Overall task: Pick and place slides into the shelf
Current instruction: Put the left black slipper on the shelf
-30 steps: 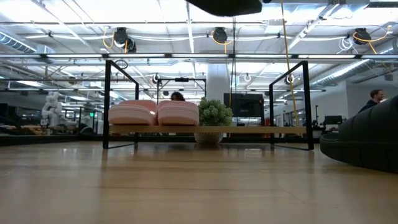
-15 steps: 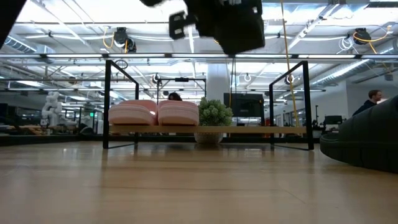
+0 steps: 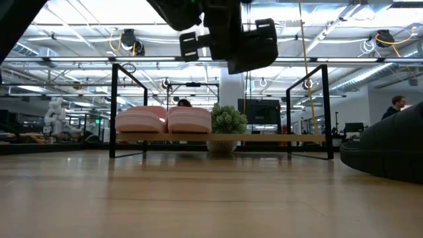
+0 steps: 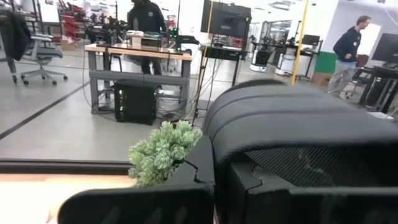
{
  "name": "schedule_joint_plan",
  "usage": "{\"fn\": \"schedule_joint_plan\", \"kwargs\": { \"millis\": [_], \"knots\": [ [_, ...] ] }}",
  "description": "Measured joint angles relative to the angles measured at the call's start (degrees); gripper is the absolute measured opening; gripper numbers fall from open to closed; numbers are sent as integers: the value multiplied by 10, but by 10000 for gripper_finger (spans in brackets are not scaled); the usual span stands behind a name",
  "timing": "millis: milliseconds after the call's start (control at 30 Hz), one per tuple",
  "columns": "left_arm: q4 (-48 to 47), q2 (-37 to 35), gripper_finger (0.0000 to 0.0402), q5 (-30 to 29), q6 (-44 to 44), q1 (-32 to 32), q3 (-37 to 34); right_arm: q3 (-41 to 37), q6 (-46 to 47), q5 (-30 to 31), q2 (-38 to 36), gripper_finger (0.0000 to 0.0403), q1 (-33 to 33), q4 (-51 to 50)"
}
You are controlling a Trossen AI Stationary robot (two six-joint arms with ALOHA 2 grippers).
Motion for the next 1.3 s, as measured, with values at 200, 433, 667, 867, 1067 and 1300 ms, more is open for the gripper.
{"fn": "schedule_joint_plan", "kwargs": {
  "millis": [200,433,667,867,1067,1300],
  "knots": [
    [-8,29,0,6,-7,22,0,0,3,2,14,43,0,0],
    [-84,33,0,25,-65,32,0,0,-5,2,31,43,0,0],
    [-214,33,0,60,-198,26,0,0,-21,3,41,43,0,0],
    [-260,33,0,81,-258,16,0,0,-22,20,42,43,0,0],
    [-260,33,0,80,-253,2,0,0,-22,29,42,43,0,0],
    [-282,33,0,78,-266,-9,0,0,-14,29,42,43,0,0]
  ]
}}
